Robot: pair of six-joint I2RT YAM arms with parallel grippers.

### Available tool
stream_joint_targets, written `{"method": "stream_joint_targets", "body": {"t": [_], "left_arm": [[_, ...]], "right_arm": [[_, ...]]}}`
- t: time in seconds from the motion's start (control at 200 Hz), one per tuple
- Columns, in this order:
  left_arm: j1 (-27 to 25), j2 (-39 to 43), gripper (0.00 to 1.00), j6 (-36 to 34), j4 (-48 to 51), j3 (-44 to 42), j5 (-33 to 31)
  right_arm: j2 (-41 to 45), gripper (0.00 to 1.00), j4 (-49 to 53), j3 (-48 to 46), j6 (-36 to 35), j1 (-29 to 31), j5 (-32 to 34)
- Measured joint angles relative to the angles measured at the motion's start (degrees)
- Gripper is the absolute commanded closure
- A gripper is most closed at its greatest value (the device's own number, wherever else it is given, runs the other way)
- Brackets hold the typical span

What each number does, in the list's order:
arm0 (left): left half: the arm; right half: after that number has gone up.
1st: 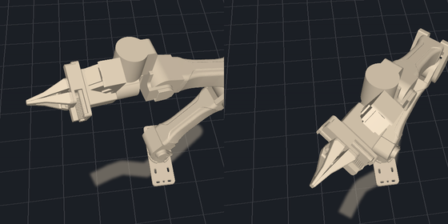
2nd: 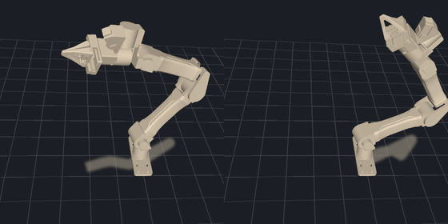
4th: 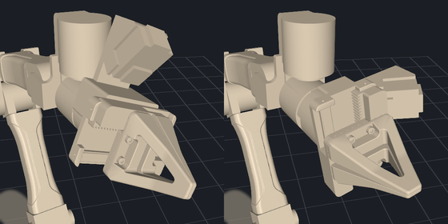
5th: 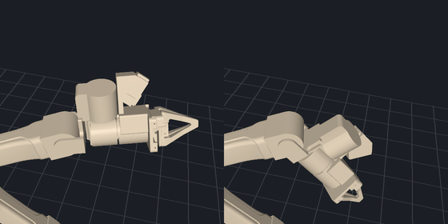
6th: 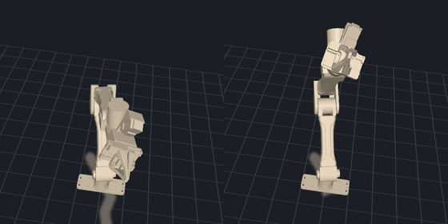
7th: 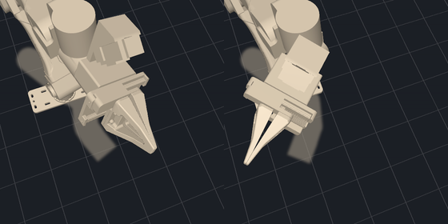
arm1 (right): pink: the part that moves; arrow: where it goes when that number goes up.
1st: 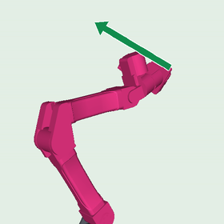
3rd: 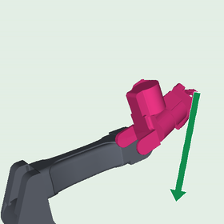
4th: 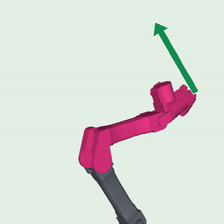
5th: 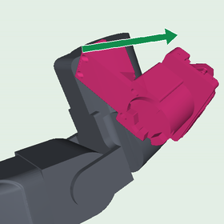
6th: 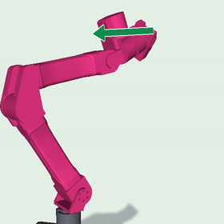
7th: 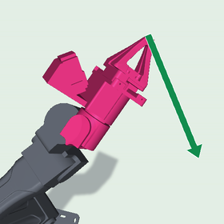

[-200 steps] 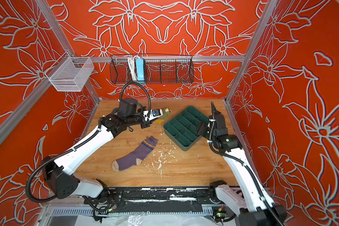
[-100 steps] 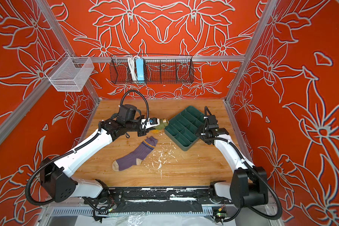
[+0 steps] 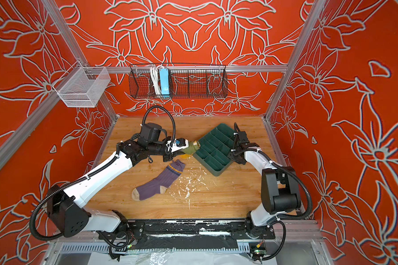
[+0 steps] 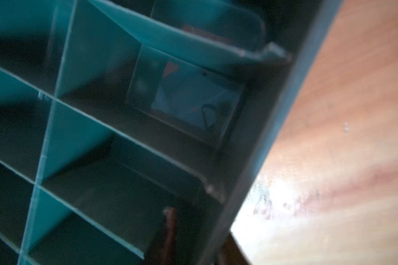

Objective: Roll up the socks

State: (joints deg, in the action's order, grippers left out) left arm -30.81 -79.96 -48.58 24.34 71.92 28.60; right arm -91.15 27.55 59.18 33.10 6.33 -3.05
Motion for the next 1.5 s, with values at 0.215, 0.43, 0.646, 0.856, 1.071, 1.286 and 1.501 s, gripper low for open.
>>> {"method": "stream_joint_targets", "body": {"t": [0.215, 0.43, 0.646, 0.856, 1.071, 1.286, 1.501], "left_arm": [[-4.39, -1.46, 1.0, 0.48, 0.5, 2.19, -1.75], [-7.93, -6.73, 1.0, 2.21, 1.38, 7.67, -4.85], [-11.74, -11.72, 1.0, 5.9, 1.66, 11.45, -9.38], [-12.76, -14.99, 1.0, 7.74, 1.75, 14.19, -11.45], [-13.81, -22.53, 1.0, 8.28, 1.57, 20.55, -14.23], [-14.71, -31.45, 1.0, 7.69, 0.68, 26.99, -19.45], [-15.43, -38.95, 1.0, 7.58, -0.83, 30.64, -21.77]], "right_arm": [[-5.49, 0.88, 0.2, 7.13, -6.49, 1.44, -1.66], [-9.68, 0.83, 1.97, 15.21, -11.96, 2.29, -1.84], [-10.47, 0.65, 1.73, 18.01, -17.18, 2.05, -5.86], [-9.75, 0.49, 3.41, 19.39, -20.11, 1.62, -6.38], [8.79, 0.45, 6.73, 17.11, -18.08, -0.63, -1.79], [35.01, 0.46, 8.04, 4.79, -9.68, -1.46, -1.62], [49.92, 0.46, 14.45, -5.53, -4.09, -1.46, -2.86]]}}
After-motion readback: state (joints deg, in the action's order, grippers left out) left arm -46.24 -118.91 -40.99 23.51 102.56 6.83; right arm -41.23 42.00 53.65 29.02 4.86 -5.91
